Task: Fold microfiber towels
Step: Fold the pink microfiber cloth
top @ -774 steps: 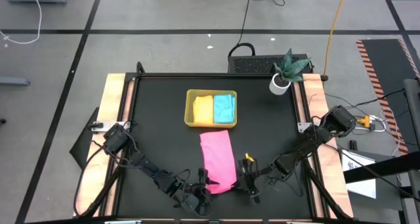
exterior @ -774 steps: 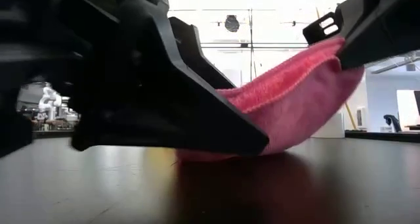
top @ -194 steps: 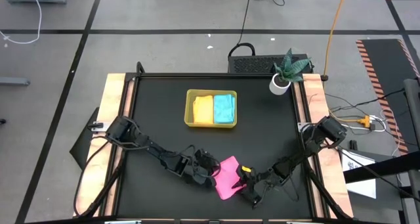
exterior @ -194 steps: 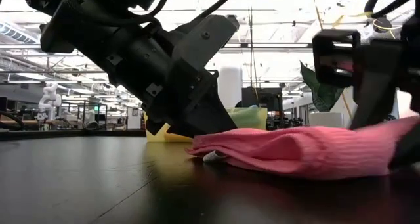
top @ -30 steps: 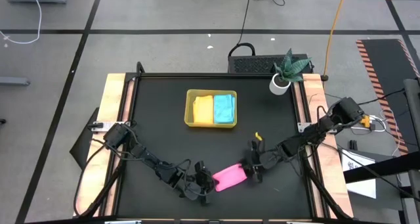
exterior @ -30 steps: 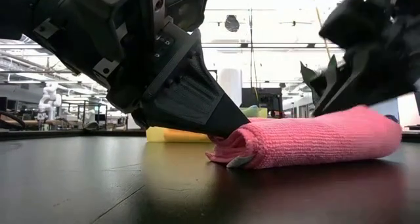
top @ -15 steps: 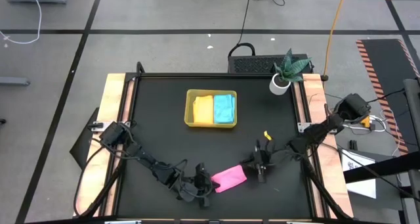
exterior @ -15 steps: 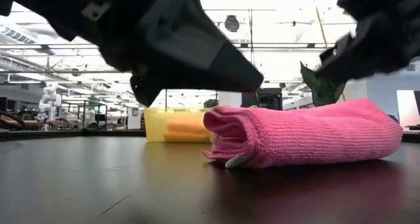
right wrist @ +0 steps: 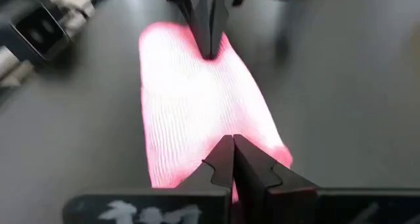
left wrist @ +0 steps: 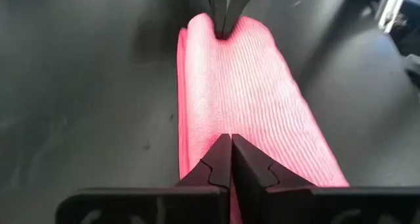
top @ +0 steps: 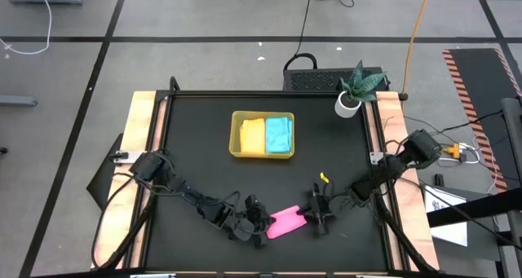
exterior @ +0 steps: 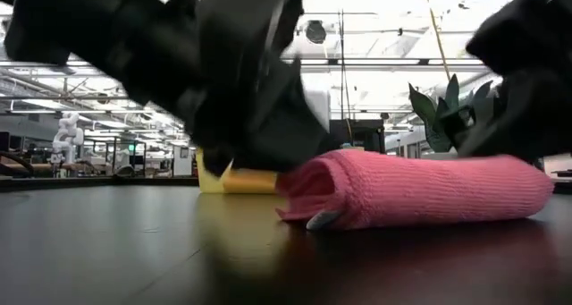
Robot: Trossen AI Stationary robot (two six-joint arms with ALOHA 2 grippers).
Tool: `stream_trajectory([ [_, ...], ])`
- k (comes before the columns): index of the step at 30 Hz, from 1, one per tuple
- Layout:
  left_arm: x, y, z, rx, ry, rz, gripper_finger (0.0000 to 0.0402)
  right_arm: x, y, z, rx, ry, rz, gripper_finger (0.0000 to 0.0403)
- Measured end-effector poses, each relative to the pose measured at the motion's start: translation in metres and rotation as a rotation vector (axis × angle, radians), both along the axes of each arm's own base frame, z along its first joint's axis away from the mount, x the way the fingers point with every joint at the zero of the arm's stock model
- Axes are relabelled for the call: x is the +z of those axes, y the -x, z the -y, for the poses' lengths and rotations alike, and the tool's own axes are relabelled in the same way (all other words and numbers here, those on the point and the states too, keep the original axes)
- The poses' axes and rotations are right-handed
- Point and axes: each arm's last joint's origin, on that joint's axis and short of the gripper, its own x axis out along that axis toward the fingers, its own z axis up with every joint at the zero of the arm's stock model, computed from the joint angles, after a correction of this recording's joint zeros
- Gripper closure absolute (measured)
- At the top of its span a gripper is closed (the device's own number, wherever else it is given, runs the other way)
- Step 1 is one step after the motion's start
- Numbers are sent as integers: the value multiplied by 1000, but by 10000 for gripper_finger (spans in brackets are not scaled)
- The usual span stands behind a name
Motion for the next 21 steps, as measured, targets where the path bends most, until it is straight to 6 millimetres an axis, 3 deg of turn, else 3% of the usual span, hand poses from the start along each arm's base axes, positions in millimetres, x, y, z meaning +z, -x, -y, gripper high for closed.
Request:
stream_trajectory([
  [7,-14,1,3,9,15,-22,391,-12,2,-1,22,69,-31,403],
  [15,16,2,17,-83,-13,139,398,23,7,-10,32,61,137,403],
  [21,15,-2,11,-77,-38,142,392,20,9,-16,95,18,117,403],
])
